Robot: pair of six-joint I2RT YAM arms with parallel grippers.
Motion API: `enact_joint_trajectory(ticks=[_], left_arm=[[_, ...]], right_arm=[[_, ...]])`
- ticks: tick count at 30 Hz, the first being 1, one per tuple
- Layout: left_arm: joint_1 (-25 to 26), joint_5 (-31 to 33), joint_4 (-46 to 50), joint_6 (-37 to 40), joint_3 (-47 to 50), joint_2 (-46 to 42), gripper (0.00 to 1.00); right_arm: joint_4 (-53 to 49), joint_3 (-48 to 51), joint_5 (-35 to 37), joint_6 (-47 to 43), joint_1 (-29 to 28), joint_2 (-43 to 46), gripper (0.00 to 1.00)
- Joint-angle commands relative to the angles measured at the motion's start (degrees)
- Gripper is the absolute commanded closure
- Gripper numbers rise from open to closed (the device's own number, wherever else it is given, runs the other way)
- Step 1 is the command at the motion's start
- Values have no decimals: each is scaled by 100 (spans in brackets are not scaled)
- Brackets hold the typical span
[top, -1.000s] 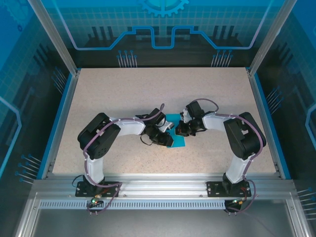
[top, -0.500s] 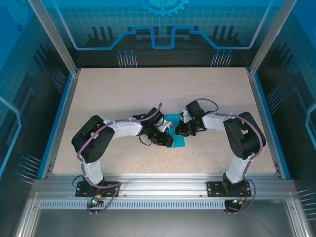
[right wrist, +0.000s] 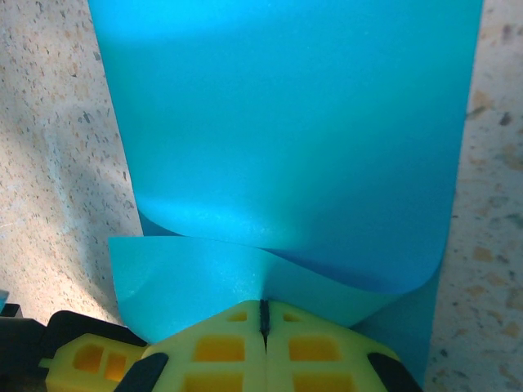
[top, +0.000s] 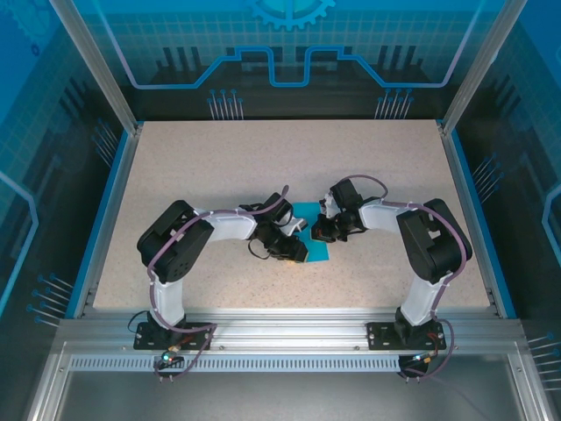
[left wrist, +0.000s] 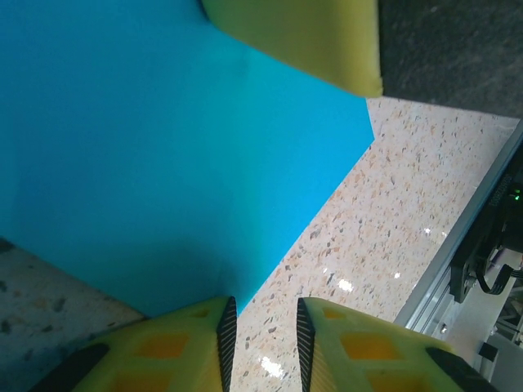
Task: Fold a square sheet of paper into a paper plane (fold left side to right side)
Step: Fold the triangle a second time at the center of the table.
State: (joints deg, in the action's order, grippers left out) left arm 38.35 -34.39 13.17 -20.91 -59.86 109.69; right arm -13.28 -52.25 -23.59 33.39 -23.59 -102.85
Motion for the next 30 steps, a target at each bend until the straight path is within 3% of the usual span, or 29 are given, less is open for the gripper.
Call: enact_joint_trajectory(ticks=[1,12,18,30], left_arm=[[-20,-173,124,-2,15,114,71],[-13,-72,111,-7,97,79,72],[-12,-16,115,-2,106,53,73],[-7,11,125,25,112,18,73]], right_arm=[[-289,-17,229,-60,-17,-186,100],[-210,-288,-241,-120,136,469,100],[-19,64,-512,-27,21,743,100],[322,218,-494,116,-238,175,100]])
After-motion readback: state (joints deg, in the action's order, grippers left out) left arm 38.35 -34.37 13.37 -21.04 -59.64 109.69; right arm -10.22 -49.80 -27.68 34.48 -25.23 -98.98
